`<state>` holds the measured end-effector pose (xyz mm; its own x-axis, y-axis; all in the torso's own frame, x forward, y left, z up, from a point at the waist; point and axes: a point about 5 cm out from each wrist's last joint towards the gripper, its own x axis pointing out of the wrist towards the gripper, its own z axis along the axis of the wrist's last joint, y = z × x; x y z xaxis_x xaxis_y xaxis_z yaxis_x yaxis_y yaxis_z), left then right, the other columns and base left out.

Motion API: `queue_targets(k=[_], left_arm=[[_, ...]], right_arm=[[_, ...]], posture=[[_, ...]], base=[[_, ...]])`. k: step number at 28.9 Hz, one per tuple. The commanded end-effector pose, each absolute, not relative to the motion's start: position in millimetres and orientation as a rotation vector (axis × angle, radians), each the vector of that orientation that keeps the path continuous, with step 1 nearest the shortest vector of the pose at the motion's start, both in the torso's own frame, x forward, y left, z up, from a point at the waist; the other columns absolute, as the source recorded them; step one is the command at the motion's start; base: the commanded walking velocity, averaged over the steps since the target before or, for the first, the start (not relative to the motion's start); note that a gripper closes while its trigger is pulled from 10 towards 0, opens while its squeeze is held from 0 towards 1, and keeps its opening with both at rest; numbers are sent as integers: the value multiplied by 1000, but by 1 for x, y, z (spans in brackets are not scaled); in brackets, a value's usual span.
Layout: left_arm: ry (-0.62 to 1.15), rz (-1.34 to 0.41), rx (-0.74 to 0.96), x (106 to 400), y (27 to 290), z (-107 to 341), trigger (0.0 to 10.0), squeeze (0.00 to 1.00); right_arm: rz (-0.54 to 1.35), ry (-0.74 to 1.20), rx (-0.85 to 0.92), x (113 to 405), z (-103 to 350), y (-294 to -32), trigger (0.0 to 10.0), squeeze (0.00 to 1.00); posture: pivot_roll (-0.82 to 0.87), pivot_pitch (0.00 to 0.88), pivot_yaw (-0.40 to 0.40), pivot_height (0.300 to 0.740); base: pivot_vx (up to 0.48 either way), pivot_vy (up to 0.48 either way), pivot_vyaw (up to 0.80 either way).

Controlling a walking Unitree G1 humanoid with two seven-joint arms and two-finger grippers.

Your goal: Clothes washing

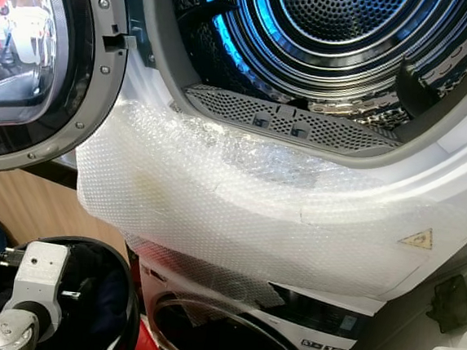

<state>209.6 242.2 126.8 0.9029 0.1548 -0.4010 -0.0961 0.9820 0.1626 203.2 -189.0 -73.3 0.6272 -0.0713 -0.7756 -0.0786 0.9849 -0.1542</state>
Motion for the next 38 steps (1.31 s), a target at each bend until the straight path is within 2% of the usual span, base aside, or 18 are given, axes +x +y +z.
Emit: queue_targets(k=[1,22,28,32,38], left_arm=[[430,145,168,208,244,126,0,0],[239,81,127,224,229,144,0,0],[142,-7,90,225,214,160,0,0],[17,-123,41,222,199,177,0,0],[-24,-260,19,217,181,182,0,0]], right_arm=[[7,903,-173,204,-73,-188,10000,0],[-10,912,-160,198,-76,-192,10000,0],[8,911,-176,200,-75,-192,10000,0],[32,892,-174,207,-72,-185,10000,0],[64,897,-174,206,-73,-180,10000,0]], posture=[[345,0,-44,740],[306,0,-44,740],[344,0,-63,740],[349,0,-64,740],[349,0,-60,740]], base=[[0,0,0],[0,0,0],[0,0,0],[0,0,0],[0,0,0]])
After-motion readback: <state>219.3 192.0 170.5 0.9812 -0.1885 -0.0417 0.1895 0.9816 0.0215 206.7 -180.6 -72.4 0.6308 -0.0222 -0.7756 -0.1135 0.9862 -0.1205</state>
